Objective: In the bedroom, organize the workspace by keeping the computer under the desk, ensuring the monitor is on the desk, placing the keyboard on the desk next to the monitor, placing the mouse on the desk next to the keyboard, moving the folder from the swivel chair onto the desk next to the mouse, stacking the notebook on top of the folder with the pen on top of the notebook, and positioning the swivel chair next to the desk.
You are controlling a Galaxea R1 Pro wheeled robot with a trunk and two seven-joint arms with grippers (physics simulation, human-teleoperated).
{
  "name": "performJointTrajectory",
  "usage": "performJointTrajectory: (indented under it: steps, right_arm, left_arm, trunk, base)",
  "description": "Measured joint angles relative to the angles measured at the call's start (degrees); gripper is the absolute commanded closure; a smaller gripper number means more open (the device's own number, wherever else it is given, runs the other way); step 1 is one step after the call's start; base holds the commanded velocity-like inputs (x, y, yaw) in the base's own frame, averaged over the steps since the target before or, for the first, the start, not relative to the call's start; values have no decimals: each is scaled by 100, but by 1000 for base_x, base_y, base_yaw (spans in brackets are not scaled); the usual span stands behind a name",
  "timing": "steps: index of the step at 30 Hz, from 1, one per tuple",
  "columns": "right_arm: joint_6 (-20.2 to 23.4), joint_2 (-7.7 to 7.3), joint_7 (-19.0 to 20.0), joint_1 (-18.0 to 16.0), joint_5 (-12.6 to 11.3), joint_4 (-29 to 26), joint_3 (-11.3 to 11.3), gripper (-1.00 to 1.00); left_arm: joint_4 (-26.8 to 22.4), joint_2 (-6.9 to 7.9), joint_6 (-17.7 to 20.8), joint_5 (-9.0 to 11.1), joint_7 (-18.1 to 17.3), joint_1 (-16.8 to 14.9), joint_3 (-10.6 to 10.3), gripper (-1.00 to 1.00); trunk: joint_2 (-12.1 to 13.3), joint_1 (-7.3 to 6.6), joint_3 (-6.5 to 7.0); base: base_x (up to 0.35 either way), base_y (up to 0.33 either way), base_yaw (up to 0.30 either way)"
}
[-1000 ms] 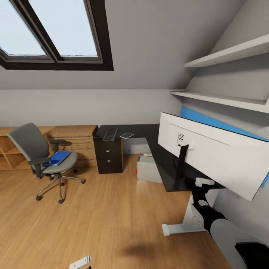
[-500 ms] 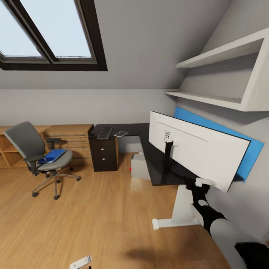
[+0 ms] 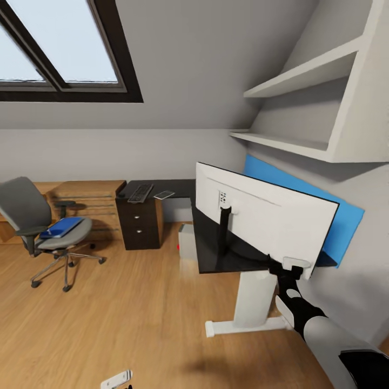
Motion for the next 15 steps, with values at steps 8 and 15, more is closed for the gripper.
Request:
performJointTrajectory:
  steps: [8, 15]
  right_arm:
    - [-1, 0, 0, 0, 1, 0, -3, -100]
    - [0, -1, -2, 1, -5, 0, -4, -100]
  left_arm:
    - [0, 2, -7, 0, -3, 2, 8, -100]
    - [-1, 7, -146, 30, -1, 0, 23, -100]
  trunk:
    - [0, -1, 0]
    - [0, -1, 0]
  base:
    - [249, -233, 0]
    - [275, -57, 0]
